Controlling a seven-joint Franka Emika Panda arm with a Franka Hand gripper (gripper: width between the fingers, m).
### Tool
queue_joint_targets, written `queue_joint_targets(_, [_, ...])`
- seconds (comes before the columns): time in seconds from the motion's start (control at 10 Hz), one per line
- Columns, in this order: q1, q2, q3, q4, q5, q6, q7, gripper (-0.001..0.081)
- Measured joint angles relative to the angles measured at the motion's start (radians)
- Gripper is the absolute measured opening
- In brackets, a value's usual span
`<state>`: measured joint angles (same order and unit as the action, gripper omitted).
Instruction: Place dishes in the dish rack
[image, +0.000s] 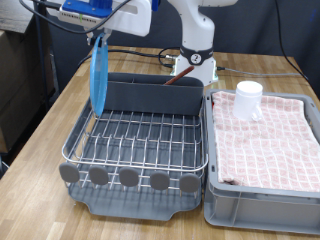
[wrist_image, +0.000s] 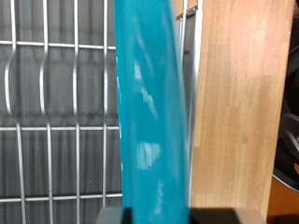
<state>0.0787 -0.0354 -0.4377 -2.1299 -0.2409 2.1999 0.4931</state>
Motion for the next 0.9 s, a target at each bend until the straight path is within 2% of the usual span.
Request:
queue_joint_targets(0.5, [0.000, 0.039, -0.012, -0.079, 0.042, 0.142, -0.019, 0.0039])
queue_joint_targets(0.9, [0.000, 0.087, -0.020, -0.110, 0.121, 0.209, -0.053, 0.0039])
